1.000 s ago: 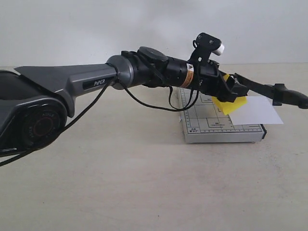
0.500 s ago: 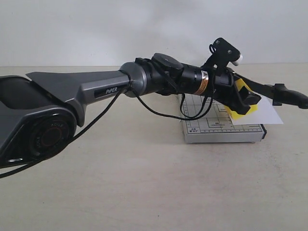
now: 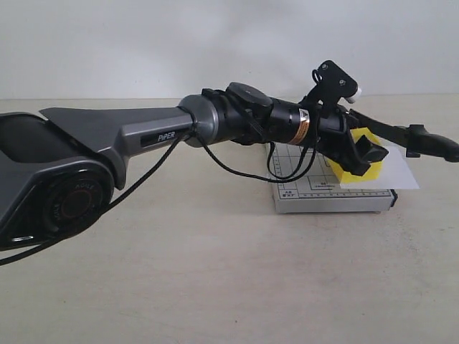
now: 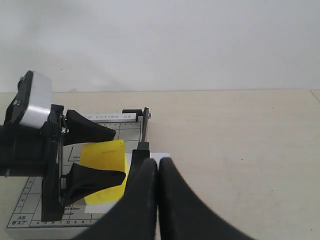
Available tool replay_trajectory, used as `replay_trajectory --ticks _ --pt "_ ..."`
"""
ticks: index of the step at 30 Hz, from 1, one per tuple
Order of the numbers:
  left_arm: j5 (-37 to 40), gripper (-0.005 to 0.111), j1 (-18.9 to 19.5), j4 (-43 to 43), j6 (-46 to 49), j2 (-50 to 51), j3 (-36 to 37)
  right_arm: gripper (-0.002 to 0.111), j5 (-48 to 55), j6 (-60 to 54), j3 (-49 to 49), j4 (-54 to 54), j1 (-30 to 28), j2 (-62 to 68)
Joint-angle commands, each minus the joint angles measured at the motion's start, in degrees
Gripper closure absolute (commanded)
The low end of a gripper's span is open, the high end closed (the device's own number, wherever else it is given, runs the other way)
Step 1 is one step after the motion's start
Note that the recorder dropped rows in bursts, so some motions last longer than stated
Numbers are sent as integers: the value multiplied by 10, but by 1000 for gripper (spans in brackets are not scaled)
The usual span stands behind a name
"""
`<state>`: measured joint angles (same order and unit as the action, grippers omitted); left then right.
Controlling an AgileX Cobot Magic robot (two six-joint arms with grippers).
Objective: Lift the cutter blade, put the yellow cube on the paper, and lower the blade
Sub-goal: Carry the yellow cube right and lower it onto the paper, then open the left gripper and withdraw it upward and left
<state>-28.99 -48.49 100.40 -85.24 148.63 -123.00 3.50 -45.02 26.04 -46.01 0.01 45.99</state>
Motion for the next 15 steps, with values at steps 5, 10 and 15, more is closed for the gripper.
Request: replay_trajectory --ticks 5,10,15 --pt "29 27 0 -5 2 -2 3 108 -2 -1 4 -1 0 -2" --pt "34 27 0 -5 2 -6 -2 108 -2 1 4 -1 0 -2" --pt "37 28 0 -5 -5 -38 -10 108 -2 1 4 -1 0 -2"
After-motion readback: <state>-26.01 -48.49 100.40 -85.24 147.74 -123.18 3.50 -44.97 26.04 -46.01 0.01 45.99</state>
